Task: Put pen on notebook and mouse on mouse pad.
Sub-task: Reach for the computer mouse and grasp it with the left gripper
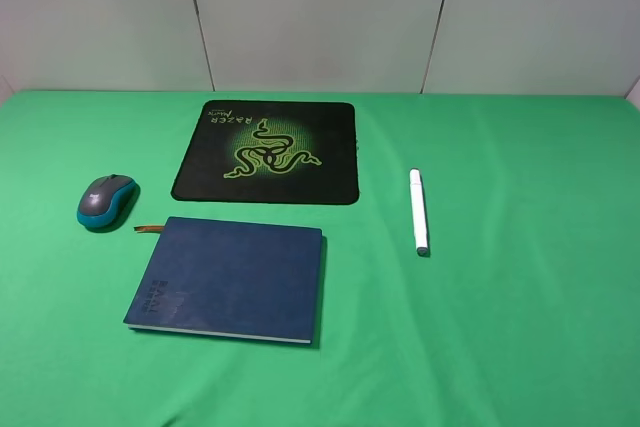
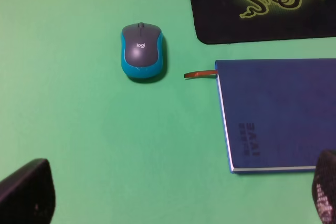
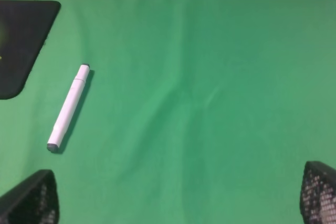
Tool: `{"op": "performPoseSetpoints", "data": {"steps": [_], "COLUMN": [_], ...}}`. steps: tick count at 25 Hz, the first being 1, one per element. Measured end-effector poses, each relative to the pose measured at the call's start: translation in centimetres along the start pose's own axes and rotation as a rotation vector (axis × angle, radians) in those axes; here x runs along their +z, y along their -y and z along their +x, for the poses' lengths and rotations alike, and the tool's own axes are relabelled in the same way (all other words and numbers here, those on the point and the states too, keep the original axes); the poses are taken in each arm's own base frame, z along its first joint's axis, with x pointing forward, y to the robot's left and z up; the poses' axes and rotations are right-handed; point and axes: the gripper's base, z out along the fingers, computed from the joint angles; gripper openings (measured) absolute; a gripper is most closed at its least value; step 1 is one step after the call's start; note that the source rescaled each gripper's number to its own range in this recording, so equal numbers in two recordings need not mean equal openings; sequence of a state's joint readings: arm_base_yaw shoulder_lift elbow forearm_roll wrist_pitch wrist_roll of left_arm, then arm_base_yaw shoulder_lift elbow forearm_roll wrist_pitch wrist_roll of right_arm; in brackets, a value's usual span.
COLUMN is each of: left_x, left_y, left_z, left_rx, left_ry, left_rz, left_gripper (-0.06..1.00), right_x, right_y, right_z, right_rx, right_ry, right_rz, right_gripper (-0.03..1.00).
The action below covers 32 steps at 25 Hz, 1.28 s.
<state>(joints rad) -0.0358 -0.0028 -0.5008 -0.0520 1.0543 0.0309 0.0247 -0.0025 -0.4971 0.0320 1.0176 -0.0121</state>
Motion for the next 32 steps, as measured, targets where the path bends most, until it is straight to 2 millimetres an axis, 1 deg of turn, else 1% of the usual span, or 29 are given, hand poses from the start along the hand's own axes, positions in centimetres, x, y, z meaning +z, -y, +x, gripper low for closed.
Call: {"op": "performPoseSetpoints", "data": {"steps": [11,16,21,24,27,32], "left_x": [0.0,-0.5,-0.2,0.6,1.7,4.2], "left_y": [0.0,0.0,0.0,0.0,-0.1,-0.4], "left_z": [0.0,-0.8,-3.4,-5.3,-7.0,-9.6], "left_rx": [-0.002,-0.001,-0.004,-0.004,-0.005,-0.001], "left_ry": [-0.003,-0.011,-0.062,-0.113,-0.168,-0.243], "left_rz": [0.003,0.004,0.004,0.001,-0.002,-0.013], "left_gripper": [0.95,0.95,0.95,0.99,1.00,1.00], "right_x": [0.0,0.0,0.0,0.0,0.0,0.0], "right_y": [0.0,0.0,0.0,0.0,0.0,0.0], "right_z": [0.0,0.0,0.0,0.0,0.0,0.0], "right_rx": [0.000,0.000,0.000,0.000,0.000,0.000], "right_ry": [0.000,0.000,0.000,0.000,0.000,0.000], "right_rz": [0.000,0.000,0.000,0.000,0.000,0.000], "right_gripper": [1.00,1.00,1.00,1.00,1.00,1.00]}}
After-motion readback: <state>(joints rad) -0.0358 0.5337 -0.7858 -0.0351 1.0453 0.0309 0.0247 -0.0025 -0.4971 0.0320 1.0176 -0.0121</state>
